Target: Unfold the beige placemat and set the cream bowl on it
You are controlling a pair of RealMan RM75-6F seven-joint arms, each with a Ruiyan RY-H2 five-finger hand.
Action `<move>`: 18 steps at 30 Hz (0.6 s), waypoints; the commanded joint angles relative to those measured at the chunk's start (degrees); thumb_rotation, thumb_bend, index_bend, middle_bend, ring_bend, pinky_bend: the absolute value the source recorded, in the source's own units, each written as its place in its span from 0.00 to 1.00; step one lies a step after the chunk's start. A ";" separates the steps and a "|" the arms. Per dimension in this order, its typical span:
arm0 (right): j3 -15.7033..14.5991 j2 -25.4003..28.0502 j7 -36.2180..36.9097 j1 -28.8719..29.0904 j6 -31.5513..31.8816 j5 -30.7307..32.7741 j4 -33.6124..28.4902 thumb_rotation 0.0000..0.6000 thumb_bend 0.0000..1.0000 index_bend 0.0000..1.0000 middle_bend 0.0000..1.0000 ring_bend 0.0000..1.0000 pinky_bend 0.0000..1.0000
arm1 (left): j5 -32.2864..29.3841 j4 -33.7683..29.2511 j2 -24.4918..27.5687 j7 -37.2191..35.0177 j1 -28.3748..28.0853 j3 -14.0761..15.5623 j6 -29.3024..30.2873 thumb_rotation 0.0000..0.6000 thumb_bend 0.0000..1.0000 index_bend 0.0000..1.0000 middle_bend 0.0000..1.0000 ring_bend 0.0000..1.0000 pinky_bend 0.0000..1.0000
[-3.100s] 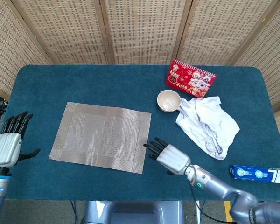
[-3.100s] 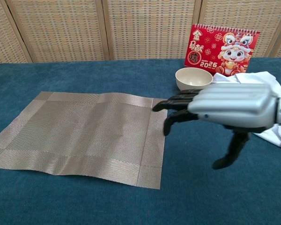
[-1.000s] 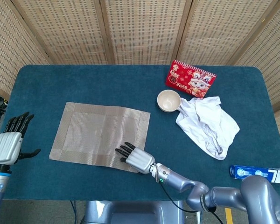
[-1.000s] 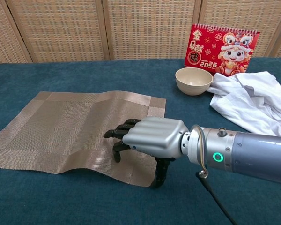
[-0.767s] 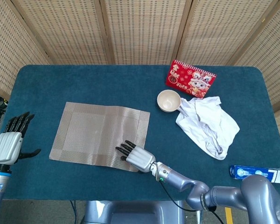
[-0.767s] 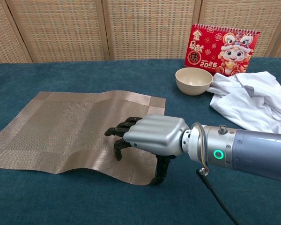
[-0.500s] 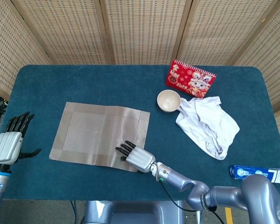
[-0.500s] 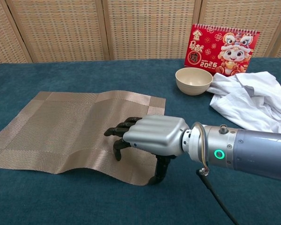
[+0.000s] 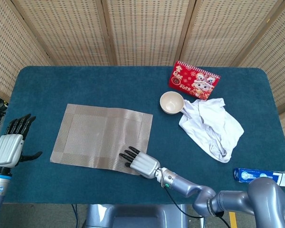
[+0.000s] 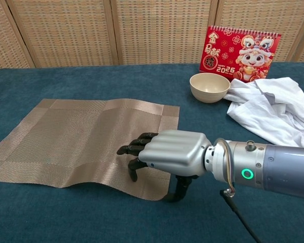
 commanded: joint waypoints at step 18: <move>-1.75 0.61 1.61 -0.87 1.31 -1.37 0.51 1.00 0.56 0.45 0.03 0.00 0.00 | 0.32 -0.09 -0.16 0.50 -0.08 0.06 -0.31 1.00 0.00 0.00 0.00 0.00 0.00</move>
